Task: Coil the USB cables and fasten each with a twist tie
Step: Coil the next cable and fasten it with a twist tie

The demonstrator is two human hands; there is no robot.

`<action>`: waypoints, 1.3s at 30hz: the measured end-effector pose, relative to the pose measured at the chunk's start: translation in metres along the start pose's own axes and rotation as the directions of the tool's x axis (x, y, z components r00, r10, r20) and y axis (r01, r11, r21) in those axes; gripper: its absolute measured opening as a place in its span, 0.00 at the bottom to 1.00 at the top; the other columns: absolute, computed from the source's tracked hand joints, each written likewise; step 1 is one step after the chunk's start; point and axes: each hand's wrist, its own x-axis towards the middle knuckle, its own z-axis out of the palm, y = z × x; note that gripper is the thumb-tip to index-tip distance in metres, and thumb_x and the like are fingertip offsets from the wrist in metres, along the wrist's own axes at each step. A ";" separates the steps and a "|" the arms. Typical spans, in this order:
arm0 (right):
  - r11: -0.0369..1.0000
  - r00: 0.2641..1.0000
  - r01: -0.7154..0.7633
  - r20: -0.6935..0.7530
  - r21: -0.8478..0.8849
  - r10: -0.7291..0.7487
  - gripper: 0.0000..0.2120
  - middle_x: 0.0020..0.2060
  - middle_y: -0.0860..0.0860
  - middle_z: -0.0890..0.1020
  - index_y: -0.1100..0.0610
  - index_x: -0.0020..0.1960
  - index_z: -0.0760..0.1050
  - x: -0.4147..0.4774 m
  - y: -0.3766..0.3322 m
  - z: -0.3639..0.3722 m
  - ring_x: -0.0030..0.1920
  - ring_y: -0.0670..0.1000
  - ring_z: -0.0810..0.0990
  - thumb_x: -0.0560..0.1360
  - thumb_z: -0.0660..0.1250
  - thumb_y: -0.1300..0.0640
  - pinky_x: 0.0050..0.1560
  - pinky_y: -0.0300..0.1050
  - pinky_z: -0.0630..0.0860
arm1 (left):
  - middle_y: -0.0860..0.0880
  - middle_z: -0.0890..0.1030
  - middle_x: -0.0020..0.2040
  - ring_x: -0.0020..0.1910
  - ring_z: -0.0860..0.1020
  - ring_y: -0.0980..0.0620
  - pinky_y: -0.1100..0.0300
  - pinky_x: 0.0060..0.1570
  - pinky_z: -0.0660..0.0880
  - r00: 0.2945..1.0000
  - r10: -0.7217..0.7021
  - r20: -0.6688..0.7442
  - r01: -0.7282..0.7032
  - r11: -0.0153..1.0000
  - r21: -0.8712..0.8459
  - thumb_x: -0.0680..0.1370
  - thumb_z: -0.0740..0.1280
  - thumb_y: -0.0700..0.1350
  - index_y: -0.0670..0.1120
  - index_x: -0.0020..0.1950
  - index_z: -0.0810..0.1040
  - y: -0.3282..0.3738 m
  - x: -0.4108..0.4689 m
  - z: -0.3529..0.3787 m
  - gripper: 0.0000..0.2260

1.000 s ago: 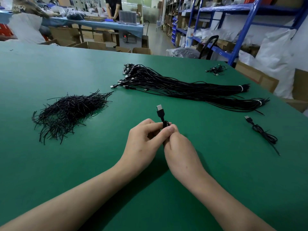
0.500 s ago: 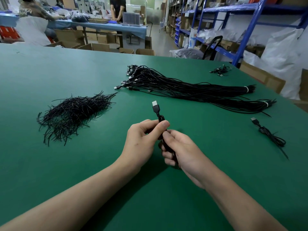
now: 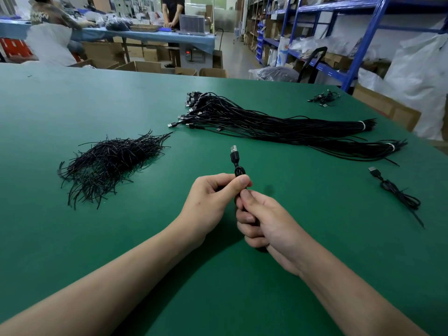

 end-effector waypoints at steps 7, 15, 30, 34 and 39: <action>0.995 0.994 0.060 -0.091 -0.078 -0.067 0.15 0.30 0.46 0.64 0.56 0.46 0.68 0.000 0.002 0.003 0.25 0.45 0.57 0.85 0.55 0.47 0.24 0.39 0.54 | 0.53 0.78 0.32 0.38 0.77 0.55 0.60 0.46 0.75 1.000 0.014 -0.026 -0.013 0.999 0.051 0.80 0.70 0.50 0.45 0.43 0.85 -0.002 0.002 -0.002 0.11; 0.969 0.959 0.113 -0.232 -0.222 -0.165 0.15 0.29 0.44 0.62 0.54 0.44 0.67 0.005 0.008 -0.008 0.26 0.44 0.57 0.86 0.53 0.48 0.24 0.36 0.56 | 0.58 0.84 0.40 0.40 0.79 0.60 0.60 0.48 0.76 0.998 -0.043 0.036 0.022 0.896 0.443 0.81 0.67 0.56 0.52 0.53 0.86 0.010 0.011 -0.019 0.11; 0.984 0.951 0.057 -0.291 -0.167 -0.104 0.14 0.29 0.44 0.64 0.56 0.46 0.68 0.005 0.006 -0.013 0.27 0.46 0.57 0.86 0.53 0.50 0.25 0.38 0.56 | 0.51 0.84 0.53 0.51 0.82 0.43 0.59 0.38 0.69 0.962 0.046 -0.271 0.274 -0.230 0.934 0.77 0.71 0.47 0.58 0.53 0.85 0.034 0.019 -0.157 0.08; 0.984 0.952 0.060 -0.288 -0.166 -0.107 0.14 0.29 0.44 0.64 0.55 0.46 0.68 0.005 0.007 -0.014 0.27 0.46 0.58 0.86 0.53 0.50 0.25 0.39 0.55 | 0.53 0.82 0.54 0.53 0.81 0.45 0.59 0.36 0.65 0.962 0.076 -0.262 0.273 -0.241 0.931 0.79 0.70 0.45 0.58 0.53 0.85 0.029 0.017 -0.164 0.08; 0.985 0.955 0.063 -0.277 -0.162 -0.107 0.14 0.29 0.44 0.64 0.55 0.46 0.69 0.006 0.007 -0.013 0.27 0.46 0.58 0.86 0.53 0.50 0.25 0.39 0.55 | 0.55 0.79 0.52 0.55 0.78 0.50 0.60 0.35 0.66 0.983 0.076 -0.168 0.182 -0.270 0.945 0.81 0.68 0.49 0.57 0.53 0.84 0.027 0.017 -0.172 0.06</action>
